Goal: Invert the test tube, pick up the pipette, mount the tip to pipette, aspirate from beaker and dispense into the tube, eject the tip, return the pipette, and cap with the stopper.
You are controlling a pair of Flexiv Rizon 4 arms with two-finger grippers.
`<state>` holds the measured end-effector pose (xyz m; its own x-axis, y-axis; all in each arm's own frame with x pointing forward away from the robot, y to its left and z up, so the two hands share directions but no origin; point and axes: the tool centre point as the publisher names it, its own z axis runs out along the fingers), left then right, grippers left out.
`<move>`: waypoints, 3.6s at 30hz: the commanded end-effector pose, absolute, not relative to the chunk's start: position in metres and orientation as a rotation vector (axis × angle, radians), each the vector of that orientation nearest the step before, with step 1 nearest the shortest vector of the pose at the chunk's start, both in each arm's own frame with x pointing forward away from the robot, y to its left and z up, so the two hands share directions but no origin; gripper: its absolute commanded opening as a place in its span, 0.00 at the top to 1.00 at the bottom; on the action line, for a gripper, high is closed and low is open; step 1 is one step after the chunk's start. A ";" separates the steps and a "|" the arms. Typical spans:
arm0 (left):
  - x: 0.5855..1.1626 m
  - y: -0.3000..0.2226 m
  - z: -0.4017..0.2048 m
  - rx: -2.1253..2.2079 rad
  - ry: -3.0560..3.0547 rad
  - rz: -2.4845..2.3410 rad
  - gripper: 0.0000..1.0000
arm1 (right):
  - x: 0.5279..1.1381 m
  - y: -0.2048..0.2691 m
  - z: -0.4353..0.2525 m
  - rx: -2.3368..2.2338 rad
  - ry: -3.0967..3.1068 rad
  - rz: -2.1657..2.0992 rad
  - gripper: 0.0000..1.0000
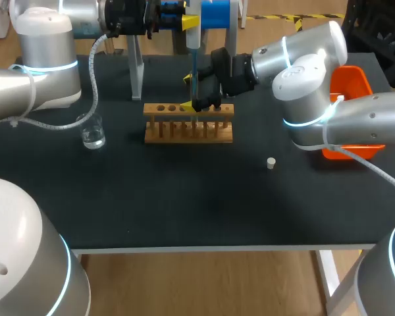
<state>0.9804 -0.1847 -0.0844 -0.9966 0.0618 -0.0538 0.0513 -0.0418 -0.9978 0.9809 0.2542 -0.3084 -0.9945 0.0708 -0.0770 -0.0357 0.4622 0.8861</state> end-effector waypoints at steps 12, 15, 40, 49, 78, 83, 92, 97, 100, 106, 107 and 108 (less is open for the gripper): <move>0.981 -0.186 -0.075 -0.139 -2.190 2.244 1.00 | 0.981 0.254 -0.308 0.031 2.600 1.575 0.00; 0.981 -0.187 -0.073 -0.142 -2.196 2.238 1.00 | 0.981 0.254 -0.308 0.031 2.600 1.575 0.00; 0.971 -0.187 -0.048 -0.169 -2.239 2.231 1.00 | 0.981 0.254 -0.308 0.031 2.600 1.575 0.00; 0.969 -0.191 -0.037 -0.182 -2.250 2.223 1.00 | 0.981 0.254 -0.308 0.031 2.600 1.575 0.00; 0.954 -0.202 -0.006 -0.205 -2.305 2.197 1.00 | 0.981 0.254 -0.308 0.031 2.600 1.575 0.00; 0.949 -0.202 -0.002 -0.209 -2.327 2.191 1.00 | 0.981 0.254 -0.308 0.031 2.600 1.575 0.00; 0.926 -0.184 0.006 -0.185 -2.404 2.184 1.00 | 0.981 0.254 -0.308 0.031 2.600 1.575 0.00; 0.905 -0.168 0.002 -0.132 -2.429 2.196 1.00 | 0.981 0.254 -0.308 0.031 2.600 1.575 0.00; 0.891 -0.160 -0.005 -0.090 -2.437 2.198 1.00 | 0.981 0.254 -0.308 0.031 2.600 1.575 0.00; 0.863 -0.145 -0.026 -0.015 -2.425 2.230 1.00 | 0.981 0.254 -0.308 0.031 2.600 1.575 0.00; 0.861 -0.144 -0.029 0.000 -2.427 2.224 1.00 | 0.981 0.254 -0.308 0.031 2.600 1.575 0.00; 0.856 -0.143 -0.035 0.005 -2.426 2.222 1.00 | 0.981 0.254 -0.308 0.031 2.600 1.575 0.00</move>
<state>0.8838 -0.1504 -0.0228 -0.9948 -0.0242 -0.0990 0.0960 0.1042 -0.9899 0.9809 0.2543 -0.3083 -0.9945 0.0709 -0.0772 -0.0358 0.4627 0.8858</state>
